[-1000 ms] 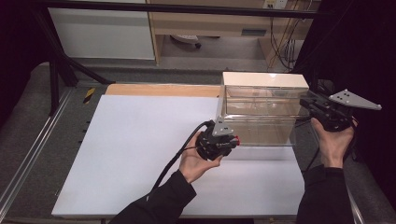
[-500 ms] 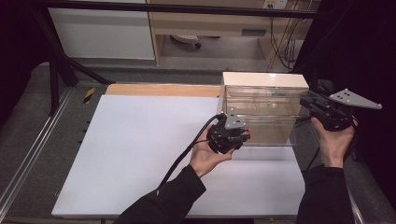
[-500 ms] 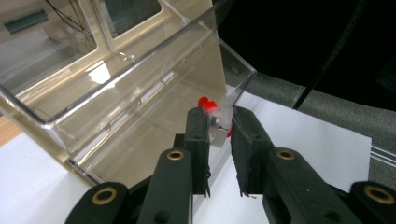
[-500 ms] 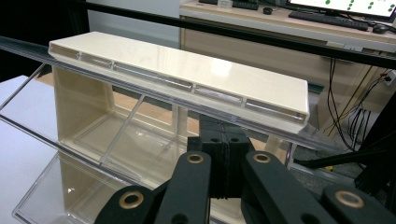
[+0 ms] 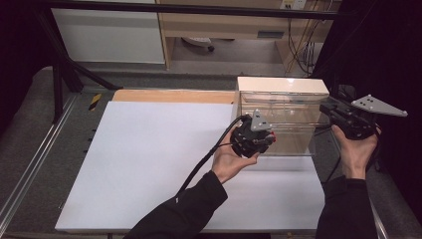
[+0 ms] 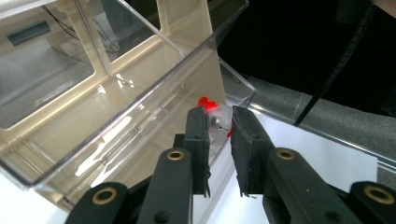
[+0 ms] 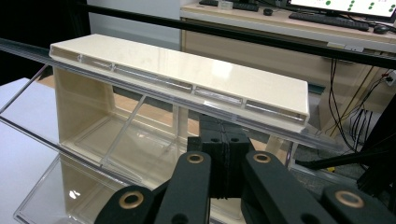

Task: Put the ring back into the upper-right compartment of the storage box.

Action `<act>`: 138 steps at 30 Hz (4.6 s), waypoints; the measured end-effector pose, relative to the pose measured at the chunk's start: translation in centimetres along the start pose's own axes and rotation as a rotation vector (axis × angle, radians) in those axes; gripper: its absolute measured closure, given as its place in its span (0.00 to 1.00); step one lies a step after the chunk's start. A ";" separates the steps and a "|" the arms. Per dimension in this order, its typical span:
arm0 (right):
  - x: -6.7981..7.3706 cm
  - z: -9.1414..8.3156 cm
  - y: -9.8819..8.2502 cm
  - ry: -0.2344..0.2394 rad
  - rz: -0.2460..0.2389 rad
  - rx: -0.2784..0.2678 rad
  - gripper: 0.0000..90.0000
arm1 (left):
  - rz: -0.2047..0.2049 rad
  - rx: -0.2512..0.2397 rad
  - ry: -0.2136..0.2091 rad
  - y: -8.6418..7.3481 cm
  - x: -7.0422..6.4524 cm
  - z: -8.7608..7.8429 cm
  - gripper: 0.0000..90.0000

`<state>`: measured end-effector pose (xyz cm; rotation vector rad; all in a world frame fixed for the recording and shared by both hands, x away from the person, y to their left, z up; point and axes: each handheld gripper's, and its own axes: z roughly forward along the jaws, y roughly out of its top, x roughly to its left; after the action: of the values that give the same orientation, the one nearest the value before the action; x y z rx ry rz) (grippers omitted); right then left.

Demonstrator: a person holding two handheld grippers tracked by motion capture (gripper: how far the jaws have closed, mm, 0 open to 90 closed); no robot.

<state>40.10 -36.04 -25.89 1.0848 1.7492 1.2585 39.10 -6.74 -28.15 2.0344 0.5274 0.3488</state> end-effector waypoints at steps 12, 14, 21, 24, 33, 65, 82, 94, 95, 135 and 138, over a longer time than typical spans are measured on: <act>-0.3 -0.1 0.1 -0.001 -0.003 0.000 1.00 | 0.007 -0.007 0.000 1.1 -0.2 1.3 0.85; -0.2 -0.1 0.1 0.000 -0.002 0.000 1.00 | 0.004 -0.010 -0.001 1.4 -0.2 1.5 0.85; -0.3 -0.1 0.1 0.004 -0.004 0.002 1.00 | 0.002 -0.012 0.008 2.0 -0.2 2.4 0.85; -0.3 -0.1 0.2 0.004 -0.005 0.002 1.00 | 0.000 -0.016 0.011 2.2 -0.1 2.7 0.85; -0.3 0.0 0.2 0.004 -0.004 0.000 1.00 | -0.003 -0.039 0.018 3.0 0.1 3.6 0.85; -0.5 -0.1 0.4 0.015 -0.002 -0.006 1.00 | 0.011 -0.037 0.082 5.1 1.2 7.7 0.85; -0.7 -0.4 0.4 0.016 -0.003 -0.008 1.00 | 0.029 -0.015 0.061 5.2 1.0 8.9 0.78; -0.6 -0.4 0.6 0.012 0.002 -0.010 1.00 | 0.051 0.009 0.026 4.8 -0.1 5.8 0.60; -0.5 -0.4 0.6 0.012 0.000 -0.012 1.00 | 0.050 0.008 0.025 4.7 -0.2 5.4 0.59; 0.3 0.3 0.7 0.008 -0.008 0.010 1.00 | -0.035 0.100 0.117 -9.8 5.5 -8.8 0.12; 0.3 0.3 0.8 0.007 -0.006 0.011 1.00 | -0.044 0.106 0.127 -11.4 6.0 -9.6 0.12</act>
<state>40.45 -35.55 -25.26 1.0818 1.7649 1.2518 37.50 8.40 -33.19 2.1086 0.6808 0.4334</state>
